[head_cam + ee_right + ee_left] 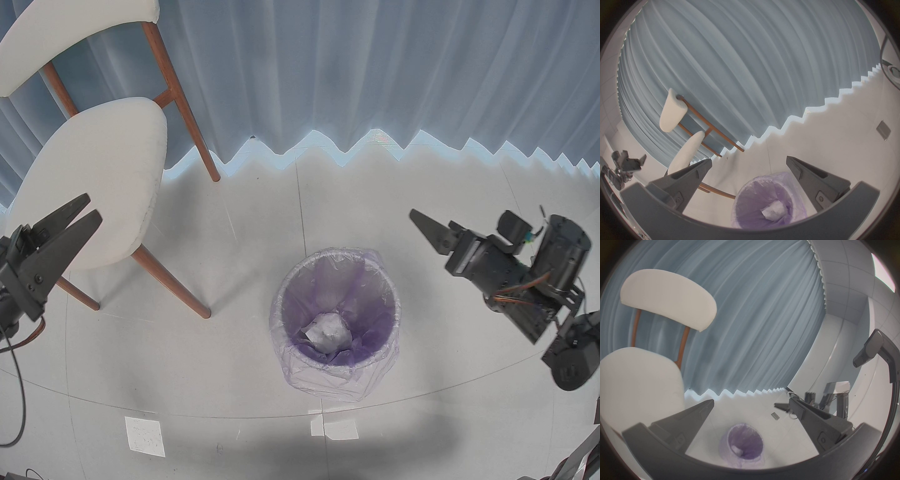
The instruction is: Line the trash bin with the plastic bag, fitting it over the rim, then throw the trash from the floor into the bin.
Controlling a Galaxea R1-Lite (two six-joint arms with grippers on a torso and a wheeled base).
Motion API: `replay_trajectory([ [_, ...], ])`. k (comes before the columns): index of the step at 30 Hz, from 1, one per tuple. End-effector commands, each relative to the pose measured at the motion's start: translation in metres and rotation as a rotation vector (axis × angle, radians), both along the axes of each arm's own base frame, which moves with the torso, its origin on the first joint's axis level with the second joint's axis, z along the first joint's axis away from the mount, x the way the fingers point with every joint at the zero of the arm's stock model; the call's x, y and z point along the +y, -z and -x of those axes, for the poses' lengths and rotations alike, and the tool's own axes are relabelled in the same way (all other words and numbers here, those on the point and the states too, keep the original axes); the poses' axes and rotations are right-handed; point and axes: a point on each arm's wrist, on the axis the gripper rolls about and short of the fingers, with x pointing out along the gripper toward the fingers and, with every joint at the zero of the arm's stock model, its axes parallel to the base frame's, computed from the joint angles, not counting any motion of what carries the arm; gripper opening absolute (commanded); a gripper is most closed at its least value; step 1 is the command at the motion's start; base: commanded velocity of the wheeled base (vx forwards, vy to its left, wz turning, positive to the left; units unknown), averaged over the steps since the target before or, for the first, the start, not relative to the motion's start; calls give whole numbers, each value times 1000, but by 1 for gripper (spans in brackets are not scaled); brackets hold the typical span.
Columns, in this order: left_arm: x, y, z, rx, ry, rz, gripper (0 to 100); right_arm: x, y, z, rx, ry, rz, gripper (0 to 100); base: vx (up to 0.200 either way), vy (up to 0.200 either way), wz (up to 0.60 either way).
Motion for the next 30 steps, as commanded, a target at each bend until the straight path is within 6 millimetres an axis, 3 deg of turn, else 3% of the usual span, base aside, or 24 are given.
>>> replay_trajectory([
  [1, 16, -3, 88, -65, -153, -15, 100, -46, -32, 109, -90, 30, 6, 100, 0, 0, 0],
  [6, 14, 22, 133, 26, -206, -17, 100, -63, -5, 147, -79, 63, 95, 100, 0, 0, 0],
  [9, 12, 36, 152, 60, -206, -17, 100, -73, -4, 160, -114, 117, 104, 100, 0, 0, 0],
  [13, 11, 46, 161, 81, -205, -17, 100, -79, -8, 169, -155, 165, 97, 100, 0, 0, 0],
  [18, 11, 67, 162, 127, -209, -19, 100, -85, 3, 180, -159, 215, 139, 100, 0, 0, 0],
  [27, 9, 77, 163, 116, -271, -35, 100, -91, 19, 195, -154, 238, 187, 100, 0, 0, 0],
  [30, 7, 101, 174, 66, -286, -48, 100, -93, 29, 215, -136, 236, 202, 100, 0, 0, 0],
])
